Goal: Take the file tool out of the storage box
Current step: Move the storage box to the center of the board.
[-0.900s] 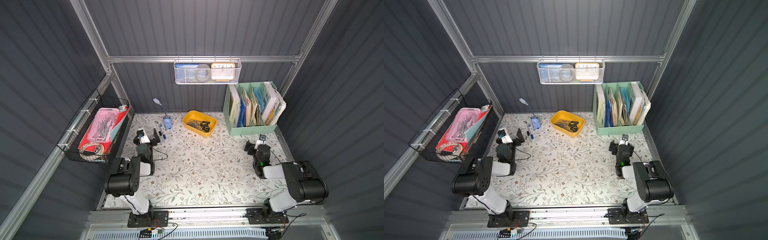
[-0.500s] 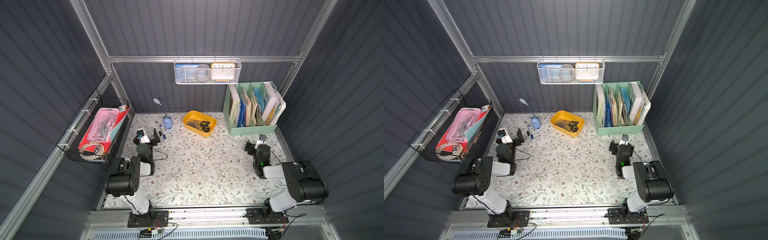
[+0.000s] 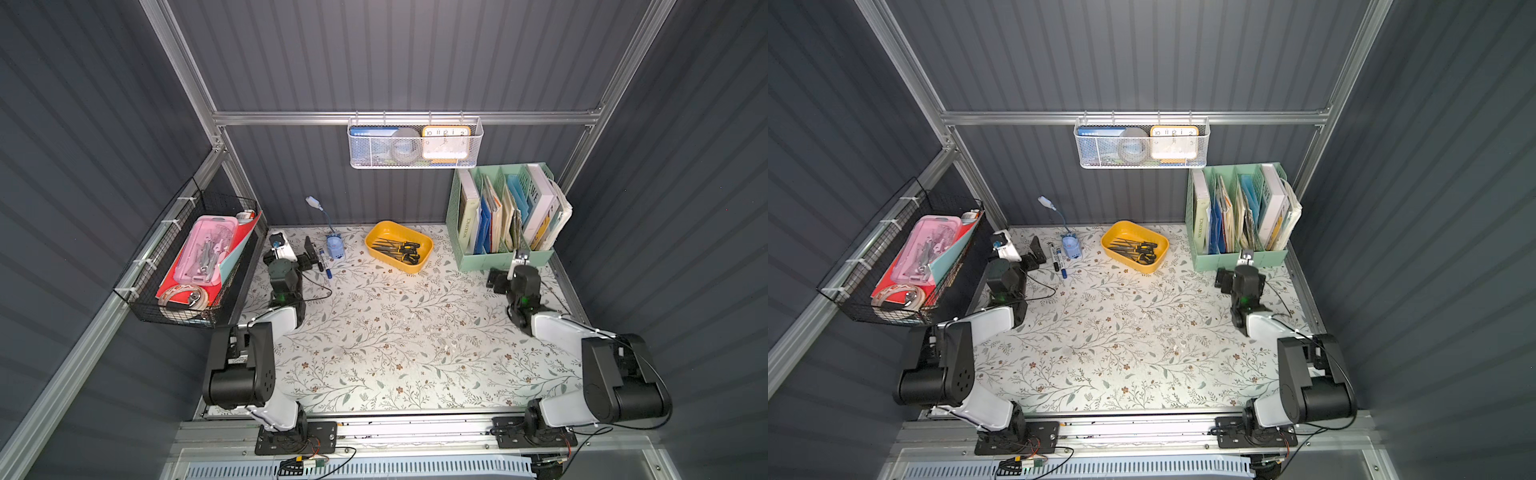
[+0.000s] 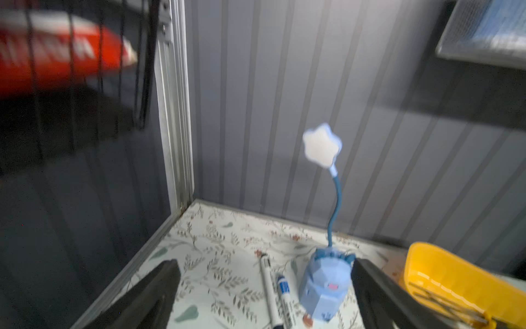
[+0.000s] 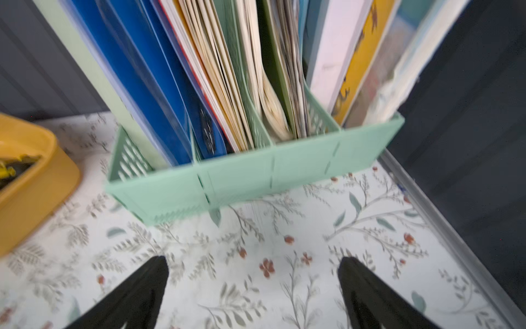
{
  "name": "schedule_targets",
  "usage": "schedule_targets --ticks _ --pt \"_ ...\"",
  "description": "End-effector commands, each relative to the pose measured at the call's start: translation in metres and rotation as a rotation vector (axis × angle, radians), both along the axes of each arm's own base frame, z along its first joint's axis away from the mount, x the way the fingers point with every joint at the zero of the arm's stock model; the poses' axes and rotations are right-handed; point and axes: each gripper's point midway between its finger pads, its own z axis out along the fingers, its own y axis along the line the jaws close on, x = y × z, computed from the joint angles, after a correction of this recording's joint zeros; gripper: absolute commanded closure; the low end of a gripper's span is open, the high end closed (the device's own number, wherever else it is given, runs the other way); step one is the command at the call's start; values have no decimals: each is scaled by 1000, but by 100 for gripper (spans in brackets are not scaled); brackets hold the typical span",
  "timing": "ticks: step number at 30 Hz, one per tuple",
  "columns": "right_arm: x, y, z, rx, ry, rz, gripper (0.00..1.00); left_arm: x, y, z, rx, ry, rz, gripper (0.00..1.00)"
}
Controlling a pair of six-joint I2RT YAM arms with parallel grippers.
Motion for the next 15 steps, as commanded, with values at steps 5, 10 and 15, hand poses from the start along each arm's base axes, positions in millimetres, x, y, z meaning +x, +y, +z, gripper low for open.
schedule_targets --ticks 5,10,15 --pt "-5 72 52 211 243 48 1 -24 -9 17 -159 121 -3 0" --pt "3 150 54 345 321 71 1 -46 -46 30 -149 126 -12 0" --pt "22 187 30 489 419 3 13 -60 -55 33 -221 133 -2 1"
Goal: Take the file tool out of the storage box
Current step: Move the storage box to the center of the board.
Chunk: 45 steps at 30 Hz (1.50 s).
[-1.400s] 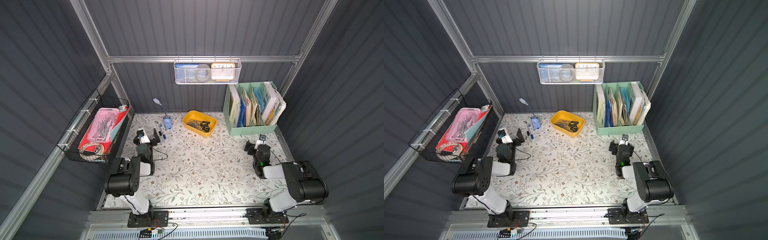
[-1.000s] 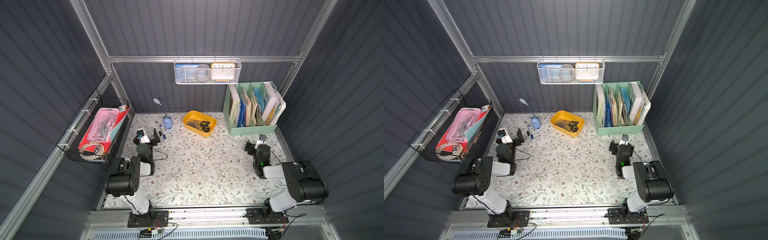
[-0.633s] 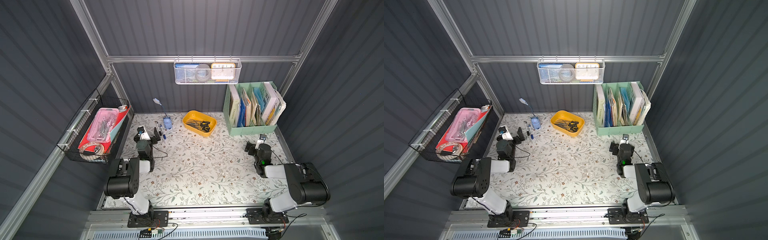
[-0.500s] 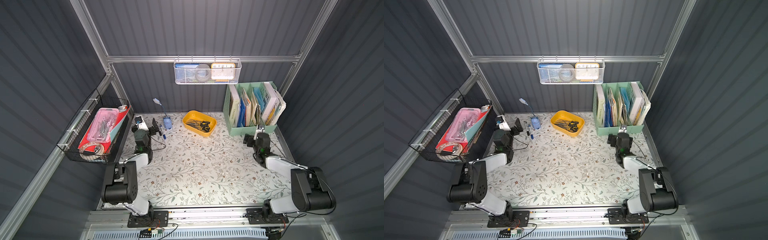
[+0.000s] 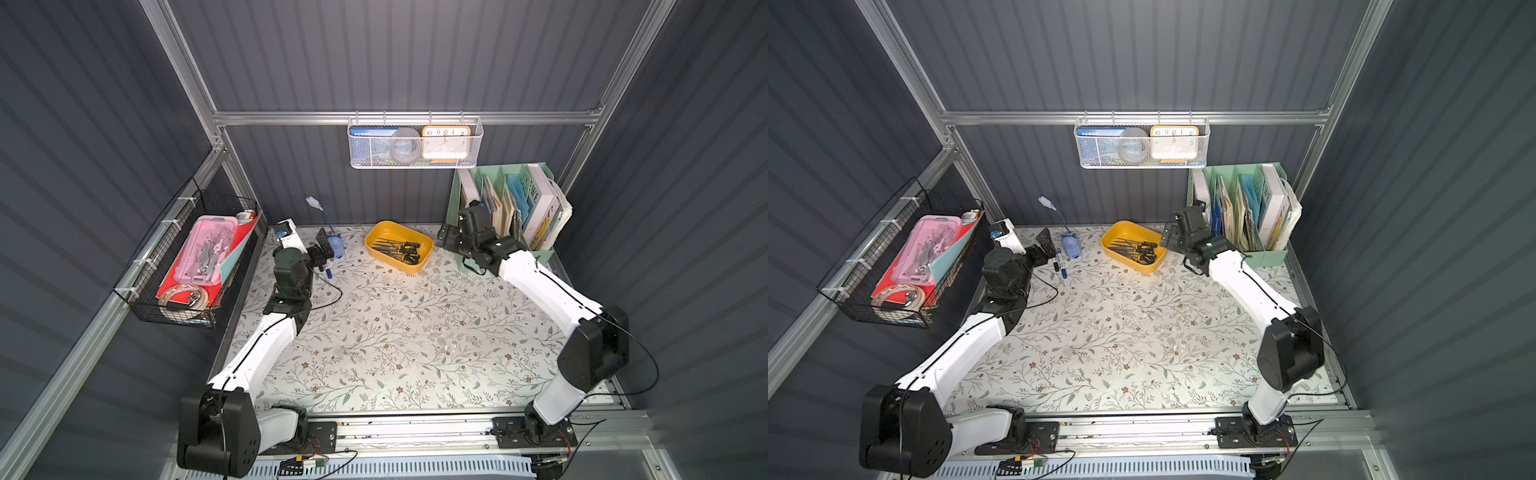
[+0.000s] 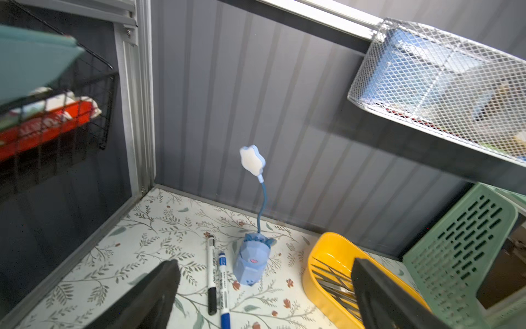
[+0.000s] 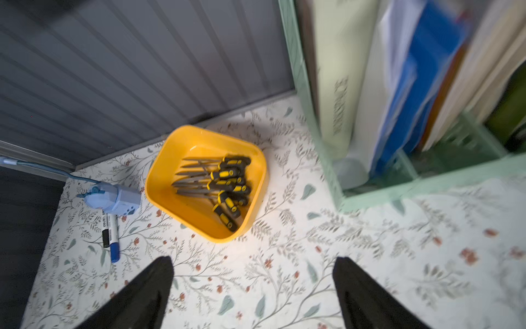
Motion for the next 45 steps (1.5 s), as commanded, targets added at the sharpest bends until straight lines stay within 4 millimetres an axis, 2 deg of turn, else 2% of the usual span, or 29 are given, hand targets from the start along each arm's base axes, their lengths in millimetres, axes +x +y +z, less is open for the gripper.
schedule_targets --ticks 1,10,16,25,37,45 --pt "-5 0 -31 74 178 -116 16 -14 13 -15 -60 59 72 0" --pt "22 25 -81 63 337 -109 34 -29 13 -13 -81 97 80 0" --pt "33 31 -107 57 371 -106 40 -38 9 -15 -107 111 54 0" --pt "48 53 -127 77 408 -40 48 -33 6 -18 -108 129 43 0" --pt "46 51 -154 38 470 -55 55 -31 5 -19 -91 149 36 0" --pt "46 55 -169 39 491 -50 69 -31 4 -18 -78 161 30 1"
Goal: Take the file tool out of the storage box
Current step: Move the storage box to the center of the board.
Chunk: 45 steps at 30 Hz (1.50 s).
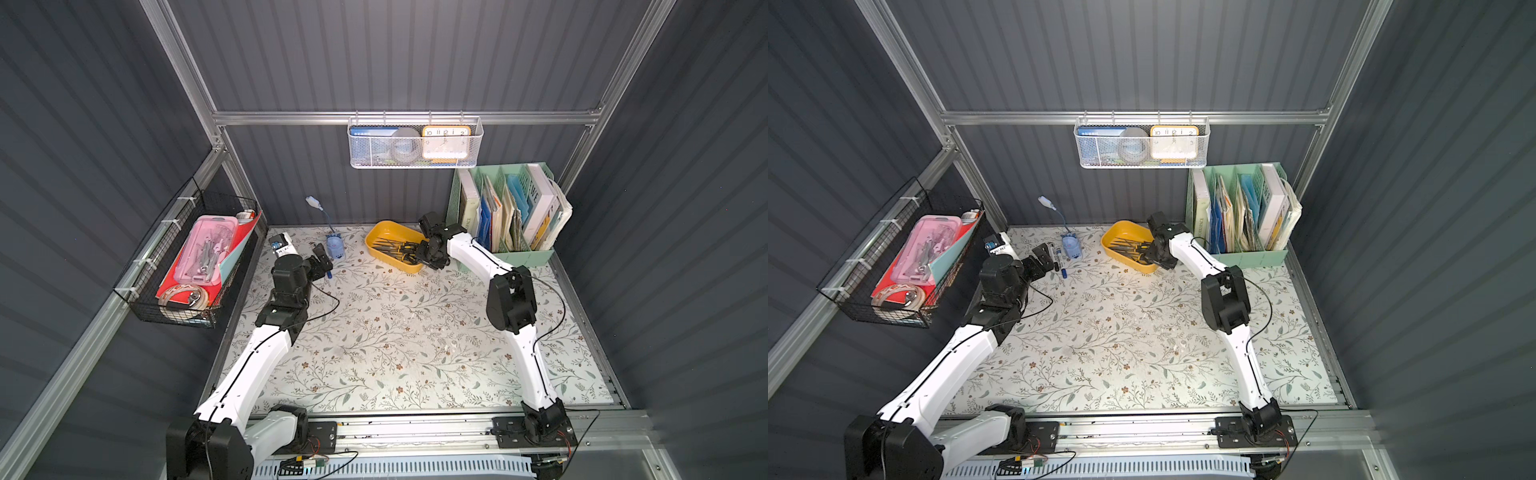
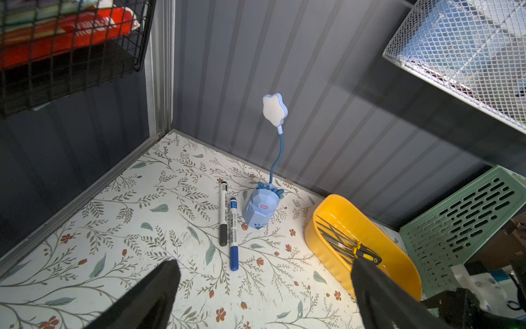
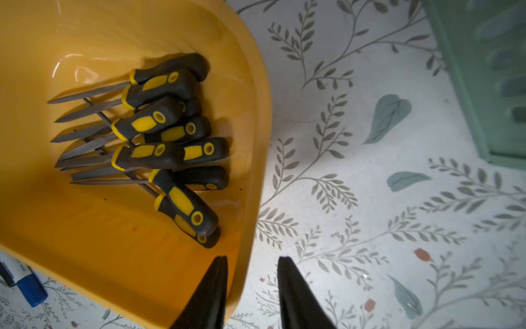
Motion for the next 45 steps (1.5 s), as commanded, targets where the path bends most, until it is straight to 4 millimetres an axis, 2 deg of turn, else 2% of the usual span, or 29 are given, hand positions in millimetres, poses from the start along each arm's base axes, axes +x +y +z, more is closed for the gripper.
schedule_targets --ticks 1,6,11,16,20,26,28,31,33,36,40,45 --pt "-7 0 -8 -18 37 11 72 0 -3 9 14 3 -15 1" --pt "-9 7 -6 -5 40 39 95 -2 -2 15 16 -11 -14 0" --pt "-29 12 2 -36 66 136 100 2 -4 17 22 -8 -27 0" --pt "-72 21 10 -116 97 357 100 17 -19 15 58 28 -110 1" --pt "-111 24 20 -103 96 501 100 34 -37 -6 152 150 -235 0" --pt "-161 19 27 -83 140 689 100 47 -64 -63 269 378 -458 1" --pt "-169 18 27 -85 151 722 94 48 -69 -74 283 412 -499 2" --pt "-169 15 34 -100 138 738 71 47 -81 -78 292 414 -570 3" --pt "-162 14 40 -115 105 722 62 46 -92 -82 287 420 -621 4" --pt "-153 15 48 -122 60 702 57 45 -112 -99 297 463 -686 6" --pt "-146 8 61 -137 41 652 54 43 -145 -119 330 504 -769 8" --pt "-147 -12 77 -130 -23 561 53 40 -185 -149 367 568 -914 17"
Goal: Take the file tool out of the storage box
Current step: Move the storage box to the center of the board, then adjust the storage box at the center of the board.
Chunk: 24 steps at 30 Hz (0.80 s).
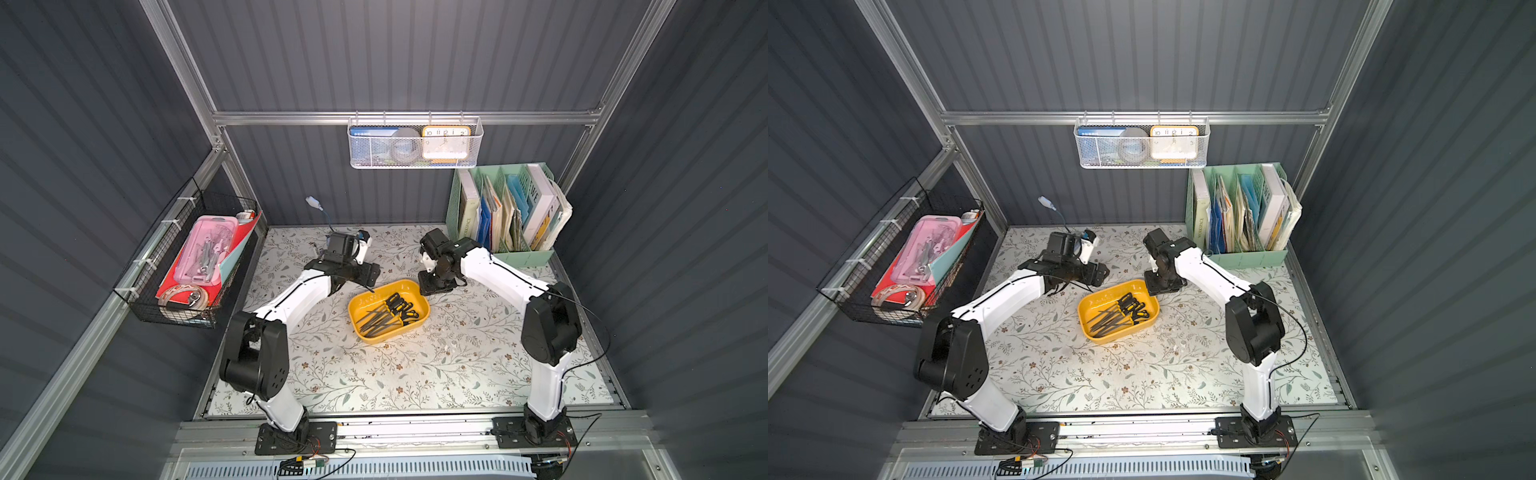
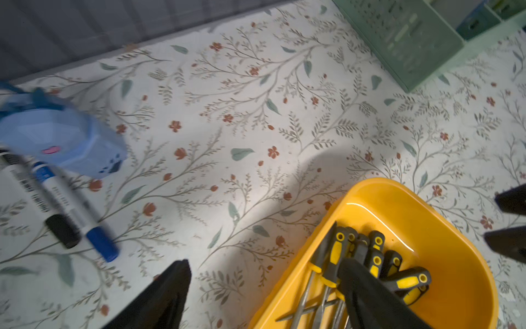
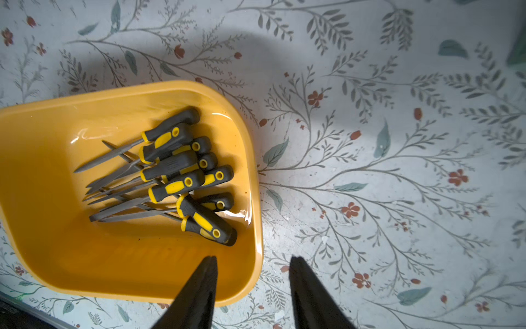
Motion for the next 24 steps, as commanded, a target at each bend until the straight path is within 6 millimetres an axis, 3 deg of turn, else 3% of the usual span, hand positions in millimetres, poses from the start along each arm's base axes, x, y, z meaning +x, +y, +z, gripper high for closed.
schedule_targets --ticks 1,5,12,17,20,24 --pt "2 -20 22 23 -62 -89 53 -7 -21 -20 27 75 -119 20" --pt "-8 -40 17 35 -41 -144 53 -9 -33 -41 56 132 -172 26" --pt "-21 -58 6 35 -23 -184 53 -15 -42 -60 81 179 -202 31" --pt "-24 -59 1 34 -10 -185 53 -18 -43 -76 98 215 -193 46" --pt "-24 -60 0 30 -8 -183 53 -7 -46 -68 92 191 -178 50" --pt "-24 -61 0 21 -9 -180 53 -3 -43 -68 102 190 -149 66"
